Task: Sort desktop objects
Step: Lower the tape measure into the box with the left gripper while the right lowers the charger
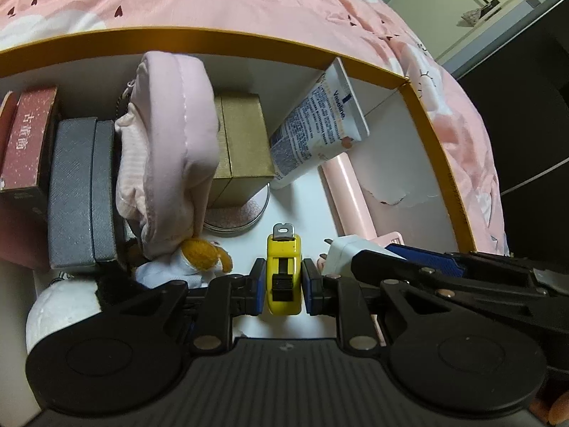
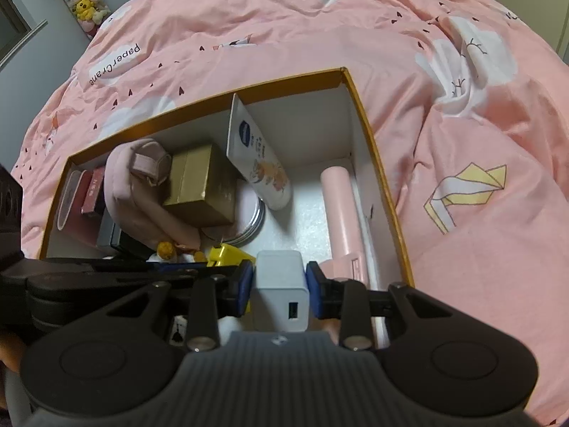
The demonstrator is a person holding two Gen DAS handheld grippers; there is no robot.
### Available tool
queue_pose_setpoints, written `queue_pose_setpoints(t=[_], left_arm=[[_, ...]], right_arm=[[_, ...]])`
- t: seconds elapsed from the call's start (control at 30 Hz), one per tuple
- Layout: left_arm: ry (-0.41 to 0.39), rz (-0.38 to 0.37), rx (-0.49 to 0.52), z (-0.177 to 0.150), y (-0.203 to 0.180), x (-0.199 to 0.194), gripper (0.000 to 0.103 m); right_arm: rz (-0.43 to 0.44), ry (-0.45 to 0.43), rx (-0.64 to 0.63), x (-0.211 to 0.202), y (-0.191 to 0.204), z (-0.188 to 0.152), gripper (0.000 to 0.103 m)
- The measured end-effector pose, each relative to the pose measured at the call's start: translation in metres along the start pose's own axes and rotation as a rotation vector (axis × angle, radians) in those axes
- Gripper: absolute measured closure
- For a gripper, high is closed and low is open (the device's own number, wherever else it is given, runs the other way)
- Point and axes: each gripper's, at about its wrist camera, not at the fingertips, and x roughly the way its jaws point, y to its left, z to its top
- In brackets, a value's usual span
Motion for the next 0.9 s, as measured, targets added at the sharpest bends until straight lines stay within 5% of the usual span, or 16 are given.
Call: queue_pose_setpoints(t=[0.57,0.9], left_arm=[[-0.028,0.044,0.08,-0.004,-0.01,-0.023,0.079],[-0.115,0.052,0.189,-0.016,-0.013,-0.079,0.079]], right_arm=[[-0.017,-0.003,-0.013,-0.002,0.001,0.0,0.069],[-0.056,-0.017,-0.052,0.018,0.013,0.019,0.069]])
